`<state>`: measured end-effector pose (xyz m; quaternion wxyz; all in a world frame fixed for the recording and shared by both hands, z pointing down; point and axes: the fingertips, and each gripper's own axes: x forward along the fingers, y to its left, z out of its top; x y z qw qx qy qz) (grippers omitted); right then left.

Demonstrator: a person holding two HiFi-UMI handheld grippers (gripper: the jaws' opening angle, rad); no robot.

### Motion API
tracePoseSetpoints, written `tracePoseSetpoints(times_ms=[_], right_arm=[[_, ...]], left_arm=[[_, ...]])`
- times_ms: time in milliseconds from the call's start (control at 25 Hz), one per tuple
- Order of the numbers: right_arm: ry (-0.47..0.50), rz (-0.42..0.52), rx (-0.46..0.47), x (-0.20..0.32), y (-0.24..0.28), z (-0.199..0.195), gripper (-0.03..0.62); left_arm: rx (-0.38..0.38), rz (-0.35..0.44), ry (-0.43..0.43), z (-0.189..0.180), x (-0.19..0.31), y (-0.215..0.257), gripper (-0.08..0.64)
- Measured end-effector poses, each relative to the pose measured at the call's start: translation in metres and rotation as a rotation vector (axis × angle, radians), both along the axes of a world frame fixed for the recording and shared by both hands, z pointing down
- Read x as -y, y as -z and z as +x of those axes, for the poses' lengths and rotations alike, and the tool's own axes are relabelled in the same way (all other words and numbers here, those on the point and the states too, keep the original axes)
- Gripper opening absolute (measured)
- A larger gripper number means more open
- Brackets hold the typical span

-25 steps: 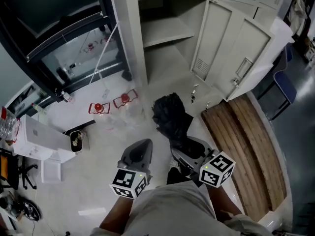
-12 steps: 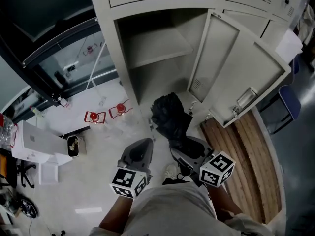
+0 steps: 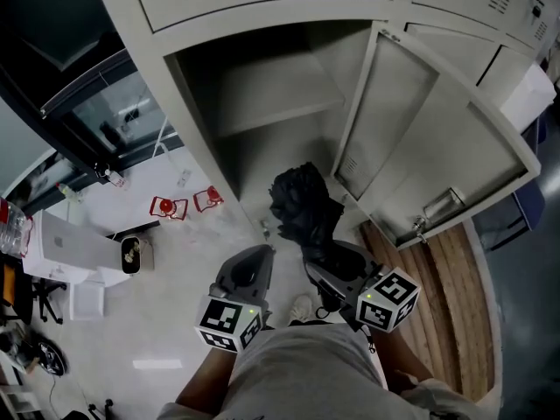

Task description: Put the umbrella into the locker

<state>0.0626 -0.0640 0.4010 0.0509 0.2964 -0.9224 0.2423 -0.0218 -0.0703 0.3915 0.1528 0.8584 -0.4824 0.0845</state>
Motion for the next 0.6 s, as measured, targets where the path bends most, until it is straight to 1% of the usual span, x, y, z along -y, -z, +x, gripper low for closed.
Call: tracePoseSetpoints(times_ms=[320, 600], right_arm=[[0.000, -0.018, 0.006, 0.010, -0.002, 0.002, 0.232], [-0.035, -0.027, -0.003, 0.016, 0.001, -0.001, 0.232]], left_arm=[[0.001, 0.001, 0.022, -0.002, 0.011, 0.004, 0.017], [-0.007, 0.007, 0.001, -0.008, 0.023, 0.008, 0.017]])
